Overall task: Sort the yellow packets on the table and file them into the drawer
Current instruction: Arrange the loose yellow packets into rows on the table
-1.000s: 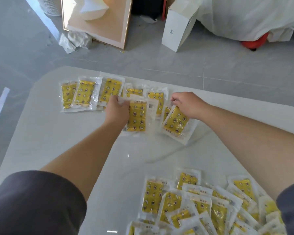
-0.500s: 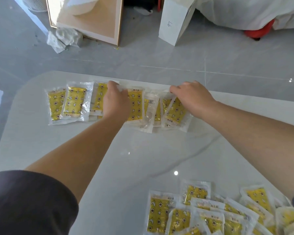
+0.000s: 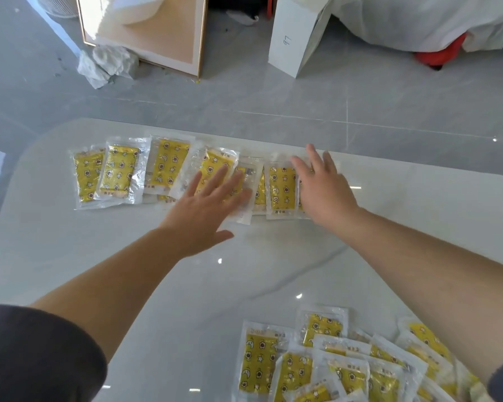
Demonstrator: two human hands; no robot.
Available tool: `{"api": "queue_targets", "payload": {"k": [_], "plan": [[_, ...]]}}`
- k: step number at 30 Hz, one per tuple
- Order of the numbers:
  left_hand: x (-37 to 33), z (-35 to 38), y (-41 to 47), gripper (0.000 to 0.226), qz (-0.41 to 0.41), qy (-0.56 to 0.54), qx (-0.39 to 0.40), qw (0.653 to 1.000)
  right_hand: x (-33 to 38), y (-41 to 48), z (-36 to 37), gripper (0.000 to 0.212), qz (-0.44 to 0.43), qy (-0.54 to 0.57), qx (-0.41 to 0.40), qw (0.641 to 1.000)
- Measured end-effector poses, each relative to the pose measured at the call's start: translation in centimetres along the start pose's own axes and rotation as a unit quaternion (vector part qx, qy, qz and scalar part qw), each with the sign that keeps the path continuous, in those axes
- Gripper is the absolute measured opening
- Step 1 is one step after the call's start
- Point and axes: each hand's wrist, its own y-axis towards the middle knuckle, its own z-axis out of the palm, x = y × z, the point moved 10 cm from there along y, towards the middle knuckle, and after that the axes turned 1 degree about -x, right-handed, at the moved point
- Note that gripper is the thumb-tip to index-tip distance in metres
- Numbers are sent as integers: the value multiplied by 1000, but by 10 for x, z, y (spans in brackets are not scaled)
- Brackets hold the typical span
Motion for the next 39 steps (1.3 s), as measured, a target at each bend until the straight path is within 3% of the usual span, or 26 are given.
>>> {"api": "queue_targets", "payload": {"k": [3,6,10,16,22,27,32,37,39], "plan": [[-4,3,9,79,-29,23,-7,999,-14,-15,27,64,65,47,13,997],[-3,-8,23,62,-73,20,-45,996,-16,-19,35,61,75,72,9,995],[-10,-15,15,66,-131,-18,-57,990,-19,-31,26,59,94,144,-19,985],[-66,-6,-76,51,-184,-164,-82,966,6,-117,33,58,13,203,-31,979],[-124,58,-184,45,-299,-316,29,900,37,-218,59,45,-44,266,12,963],[-164,95,-238,49,-348,-359,113,858,59,-272,88,44,-76,243,96,962],[-178,107,-258,53,-384,-362,138,838,72,-304,109,45,-74,224,131,963],[-173,117,-259,23,-417,-396,136,807,82,-311,119,46,-62,223,133,964],[-174,122,-258,25,-403,-420,152,798,81,-313,117,45,-45,231,128,963]]}}
